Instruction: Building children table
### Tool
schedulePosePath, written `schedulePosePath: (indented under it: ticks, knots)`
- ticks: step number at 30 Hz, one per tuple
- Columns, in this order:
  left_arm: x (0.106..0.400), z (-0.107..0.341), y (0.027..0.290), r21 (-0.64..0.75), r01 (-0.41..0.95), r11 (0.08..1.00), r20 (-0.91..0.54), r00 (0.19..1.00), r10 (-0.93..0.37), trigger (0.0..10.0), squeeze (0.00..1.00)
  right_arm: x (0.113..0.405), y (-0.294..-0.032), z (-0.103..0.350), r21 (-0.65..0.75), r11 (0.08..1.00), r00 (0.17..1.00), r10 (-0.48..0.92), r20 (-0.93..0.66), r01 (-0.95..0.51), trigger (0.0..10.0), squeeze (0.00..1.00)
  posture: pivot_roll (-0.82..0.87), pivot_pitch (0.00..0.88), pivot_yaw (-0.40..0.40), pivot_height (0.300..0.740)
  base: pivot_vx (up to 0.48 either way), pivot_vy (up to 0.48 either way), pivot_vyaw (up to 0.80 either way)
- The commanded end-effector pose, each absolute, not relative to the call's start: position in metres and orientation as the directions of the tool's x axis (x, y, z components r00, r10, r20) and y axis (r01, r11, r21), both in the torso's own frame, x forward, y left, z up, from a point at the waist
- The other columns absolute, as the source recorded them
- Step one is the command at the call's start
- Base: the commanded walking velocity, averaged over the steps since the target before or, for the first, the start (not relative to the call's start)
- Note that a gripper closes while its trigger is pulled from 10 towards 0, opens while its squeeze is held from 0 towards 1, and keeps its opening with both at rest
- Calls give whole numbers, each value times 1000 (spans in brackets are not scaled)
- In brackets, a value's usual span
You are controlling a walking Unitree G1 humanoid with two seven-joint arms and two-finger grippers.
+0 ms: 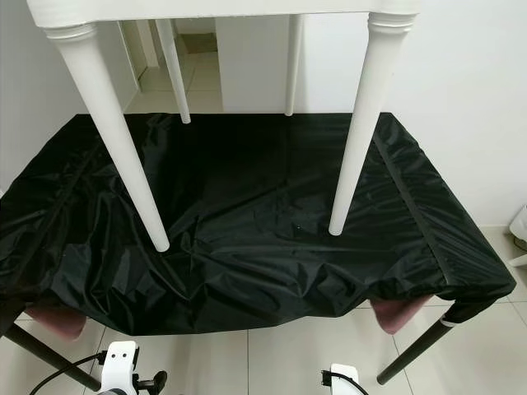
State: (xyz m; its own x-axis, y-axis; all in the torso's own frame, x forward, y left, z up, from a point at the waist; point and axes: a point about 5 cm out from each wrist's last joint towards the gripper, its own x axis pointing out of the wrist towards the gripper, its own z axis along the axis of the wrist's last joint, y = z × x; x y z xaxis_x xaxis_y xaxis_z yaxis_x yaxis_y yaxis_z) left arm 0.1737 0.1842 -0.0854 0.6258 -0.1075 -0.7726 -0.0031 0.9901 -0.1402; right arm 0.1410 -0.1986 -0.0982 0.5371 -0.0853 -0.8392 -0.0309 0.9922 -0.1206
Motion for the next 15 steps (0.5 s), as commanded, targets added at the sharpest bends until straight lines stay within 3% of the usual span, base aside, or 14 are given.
schedulePosePath:
  ticks: [1,15]
  knots:
    - [172,-87,189,-83,-58,995,-789,614,-30,10000,0,133,-195,-102,-112,993,504,-79,-860,-36,10000,0,-14,0,61,740,0,0,0]
    - [171,-88,186,-98,-62,993,-793,608,-40,10000,0,131,-199,-103,-115,993,489,-84,-868,-34,10000,0,-19,0,45,740,0,0,0]
